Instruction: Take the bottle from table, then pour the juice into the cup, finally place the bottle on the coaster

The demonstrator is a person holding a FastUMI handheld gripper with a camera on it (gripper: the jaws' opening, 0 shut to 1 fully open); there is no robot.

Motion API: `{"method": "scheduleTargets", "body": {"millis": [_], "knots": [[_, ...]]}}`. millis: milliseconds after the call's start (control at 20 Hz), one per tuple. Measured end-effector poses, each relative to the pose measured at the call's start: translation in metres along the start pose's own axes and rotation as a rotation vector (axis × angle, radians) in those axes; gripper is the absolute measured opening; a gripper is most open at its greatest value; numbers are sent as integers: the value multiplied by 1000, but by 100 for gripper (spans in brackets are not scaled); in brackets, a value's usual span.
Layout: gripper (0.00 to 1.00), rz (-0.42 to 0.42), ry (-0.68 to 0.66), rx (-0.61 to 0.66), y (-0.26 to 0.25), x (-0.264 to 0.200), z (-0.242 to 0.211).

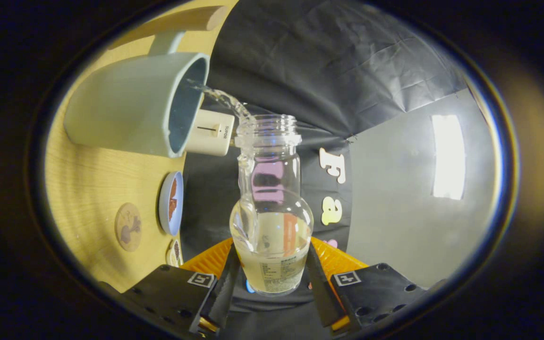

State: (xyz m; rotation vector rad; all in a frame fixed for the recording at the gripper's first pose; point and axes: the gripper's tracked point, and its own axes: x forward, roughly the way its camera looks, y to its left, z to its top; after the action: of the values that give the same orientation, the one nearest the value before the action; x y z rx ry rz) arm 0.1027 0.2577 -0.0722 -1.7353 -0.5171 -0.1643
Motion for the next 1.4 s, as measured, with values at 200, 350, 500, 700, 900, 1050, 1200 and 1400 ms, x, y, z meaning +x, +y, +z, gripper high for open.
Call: {"method": "scheduleTargets", "body": {"millis": [200, 350, 500, 700, 900, 1050, 1200, 1400], "knots": [[76, -15, -6, -22, -4, 3, 1], [76, -38, -16, -55, -11, 5, 2], [76, -50, -17, -72, -16, 6, 0], [76, -86, -27, -110, -26, 8, 1], [76, -119, -50, -132, -33, 8, 3], [76, -131, -74, -152, -39, 10, 6], [76, -128, -90, -182, -41, 11, 7], [76, -117, -84, -193, -39, 12, 6]]}}
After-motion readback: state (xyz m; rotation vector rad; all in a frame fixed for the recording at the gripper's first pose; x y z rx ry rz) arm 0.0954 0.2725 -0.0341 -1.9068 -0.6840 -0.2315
